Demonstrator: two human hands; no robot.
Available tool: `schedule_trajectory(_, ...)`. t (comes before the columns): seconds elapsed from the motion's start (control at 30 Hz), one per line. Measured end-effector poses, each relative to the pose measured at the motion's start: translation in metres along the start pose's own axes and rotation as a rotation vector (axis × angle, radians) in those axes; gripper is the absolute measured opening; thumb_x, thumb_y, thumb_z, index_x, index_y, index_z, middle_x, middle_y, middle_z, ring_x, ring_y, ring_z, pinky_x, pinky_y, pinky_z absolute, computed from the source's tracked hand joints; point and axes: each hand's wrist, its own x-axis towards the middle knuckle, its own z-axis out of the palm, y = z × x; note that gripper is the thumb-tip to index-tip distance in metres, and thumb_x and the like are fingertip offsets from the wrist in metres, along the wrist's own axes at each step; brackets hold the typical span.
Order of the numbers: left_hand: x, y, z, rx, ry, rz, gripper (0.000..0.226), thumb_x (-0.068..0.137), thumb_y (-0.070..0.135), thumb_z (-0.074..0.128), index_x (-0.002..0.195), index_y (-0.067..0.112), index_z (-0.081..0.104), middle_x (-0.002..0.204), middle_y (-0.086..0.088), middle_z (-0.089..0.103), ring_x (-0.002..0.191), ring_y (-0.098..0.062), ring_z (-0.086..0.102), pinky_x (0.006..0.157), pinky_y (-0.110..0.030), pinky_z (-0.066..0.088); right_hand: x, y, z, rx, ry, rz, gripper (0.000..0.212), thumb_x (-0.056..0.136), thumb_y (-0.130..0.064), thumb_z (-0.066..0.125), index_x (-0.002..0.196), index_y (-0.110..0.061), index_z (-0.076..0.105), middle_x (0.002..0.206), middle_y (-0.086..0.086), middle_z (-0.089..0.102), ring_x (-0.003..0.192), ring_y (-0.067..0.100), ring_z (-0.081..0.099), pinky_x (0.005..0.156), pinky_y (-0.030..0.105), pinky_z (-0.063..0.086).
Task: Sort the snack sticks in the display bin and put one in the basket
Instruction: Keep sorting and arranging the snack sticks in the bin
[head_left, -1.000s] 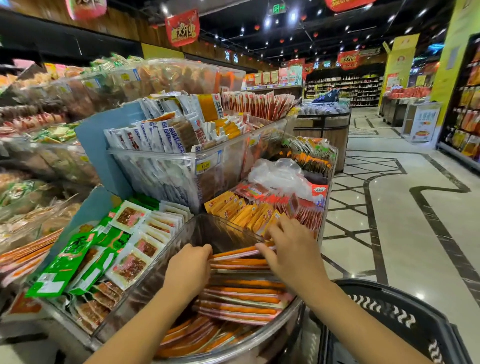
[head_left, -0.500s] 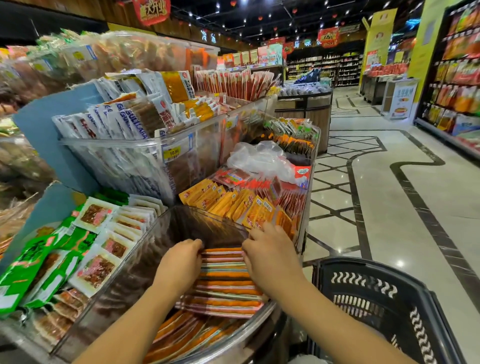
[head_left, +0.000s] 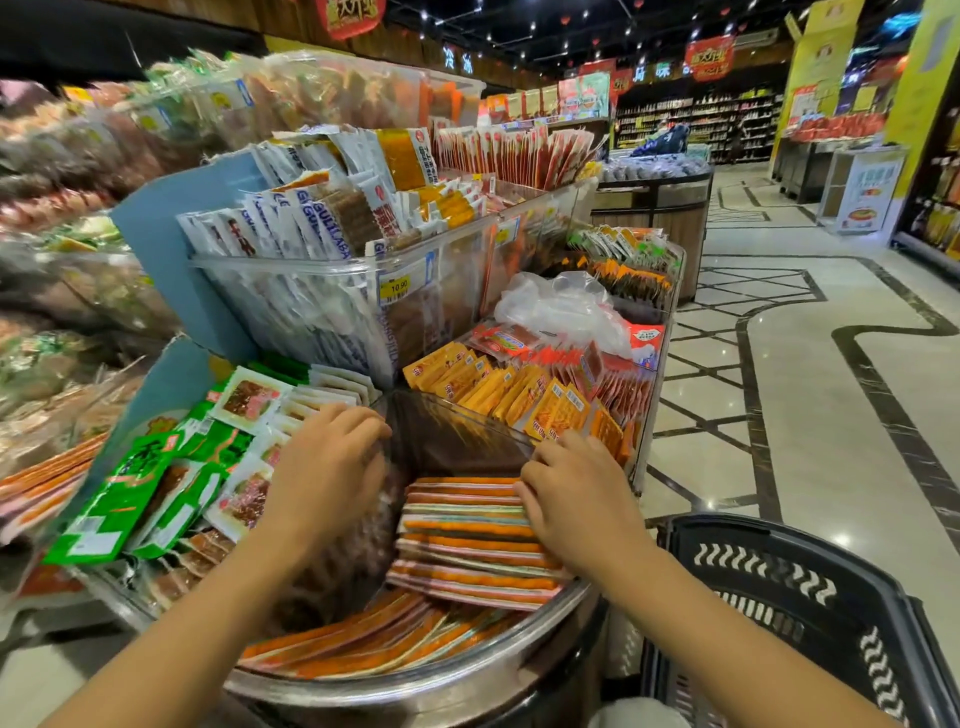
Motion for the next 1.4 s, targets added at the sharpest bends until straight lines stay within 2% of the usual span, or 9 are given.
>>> schedule_trajectory(0.2, -0.020, -0.041, -0.004, 0.033, -0.093, -0.139, 0.044, 0.089, 0.037, 0.053, 0.124, 0.011, 0.061, 0.125, -0.007, 0.062, 0.111, -0.030, 0.058, 0.096, -0.045, 0.048, 0.009, -0.024, -0.003, -0.040, -0.082, -0.125, 0.007, 0.081, -0.026, 0.077, 0.080, -0.022, 0.072, 0.078, -0.003, 0.065, 0.077, 0.022, 0.057, 0.068, 0.035, 0.047)
schedule_trajectory(0.33, -0.024, -0.042, -0.001, -0.047, -0.100, -0.204, 0.047, 0.089, 0.038, 0.054, 0.130, 0.014, 0.058, 0.131, -0.005, 0.060, 0.118, -0.028, 0.056, 0.103, -0.045, 0.047, 0.021, -0.064, -0.003, 0.141, -0.388, -0.296, 0.018, 0.097, -0.028, 0.055, 0.108, -0.024, 0.069, 0.106, -0.001, 0.067, 0.099, 0.025, 0.058, 0.078, 0.036, 0.043)
schedule_trajectory(0.47, -0.026, -0.041, -0.002, -0.091, -0.087, -0.218, 0.048, 0.089, 0.035, 0.059, 0.132, 0.014, 0.058, 0.133, -0.005, 0.061, 0.121, -0.027, 0.056, 0.104, -0.046, 0.046, 0.044, -0.105, 0.017, 0.266, -0.717, -0.395, 0.026, 0.094, -0.030, 0.062, 0.118, -0.024, 0.068, 0.114, 0.007, 0.071, 0.105, 0.029, 0.065, 0.086, 0.041, 0.056)
schedule_trajectory(0.6, -0.026, -0.039, -0.003, -0.138, -0.057, -0.243, 0.045, 0.087, 0.032, 0.063, 0.128, 0.012, 0.061, 0.130, -0.006, 0.063, 0.120, -0.028, 0.058, 0.103, -0.044, 0.047, 0.043, -0.138, 0.039, 0.095, -0.730, -0.541, 0.026, 0.098, -0.027, 0.054, 0.122, -0.018, 0.060, 0.119, 0.014, 0.065, 0.109, 0.036, 0.062, 0.084, 0.044, 0.050)
schedule_trajectory(0.83, -0.027, -0.039, -0.001, -0.134, -0.043, -0.242, 0.045, 0.085, 0.028, 0.066, 0.126, 0.011, 0.062, 0.128, -0.006, 0.064, 0.116, -0.027, 0.059, 0.101, -0.041, 0.047, 0.039, -0.141, 0.058, 0.365, -0.905, -0.540, 0.047, 0.102, -0.028, 0.055, 0.148, -0.028, 0.046, 0.142, 0.004, 0.059, 0.125, 0.028, 0.055, 0.103, 0.040, 0.046)
schedule_trajectory(0.93, -0.027, -0.038, -0.002, -0.142, -0.033, -0.258, 0.044, 0.085, 0.030, 0.063, 0.124, 0.011, 0.063, 0.126, -0.004, 0.065, 0.113, -0.026, 0.059, 0.098, -0.042, 0.049, 0.040, -0.140, 0.063, 0.411, -0.904, -0.519, 0.049, 0.098, -0.027, 0.061, 0.146, -0.029, 0.049, 0.138, -0.001, 0.062, 0.122, 0.021, 0.058, 0.104, 0.037, 0.047)
schedule_trajectory(1.07, -0.027, -0.038, -0.002, -0.137, -0.021, -0.260, 0.042, 0.085, 0.030, 0.065, 0.124, 0.012, 0.063, 0.125, -0.003, 0.065, 0.110, -0.025, 0.059, 0.095, -0.042, 0.050, 0.042, -0.141, 0.063, 0.417, -0.892, -0.543, 0.045, 0.093, -0.025, 0.069, 0.137, -0.029, 0.059, 0.122, -0.004, 0.068, 0.108, 0.013, 0.062, 0.088, 0.024, 0.045)
schedule_trajectory(1.23, -0.027, -0.038, -0.001, -0.142, -0.009, -0.268, 0.042, 0.085, 0.030, 0.064, 0.123, 0.013, 0.063, 0.124, -0.002, 0.065, 0.109, -0.025, 0.059, 0.093, -0.042, 0.050, 0.043, -0.138, 0.060, 0.417, -0.814, -0.506, 0.023, 0.085, -0.034, 0.077, 0.105, -0.031, 0.065, 0.096, -0.014, 0.060, 0.088, 0.009, 0.056, 0.079, 0.032, 0.051)
schedule_trajectory(1.4, -0.027, -0.038, -0.001, -0.142, -0.017, -0.279, 0.043, 0.085, 0.032, 0.062, 0.124, 0.014, 0.063, 0.125, -0.003, 0.064, 0.112, -0.025, 0.058, 0.095, -0.043, 0.050, 0.044, -0.136, 0.048, 0.384, -0.724, -0.466, 0.024, 0.082, -0.038, 0.079, 0.089, -0.028, 0.058, 0.094, -0.009, 0.049, 0.084, 0.011, 0.048, 0.074, 0.030, 0.046)
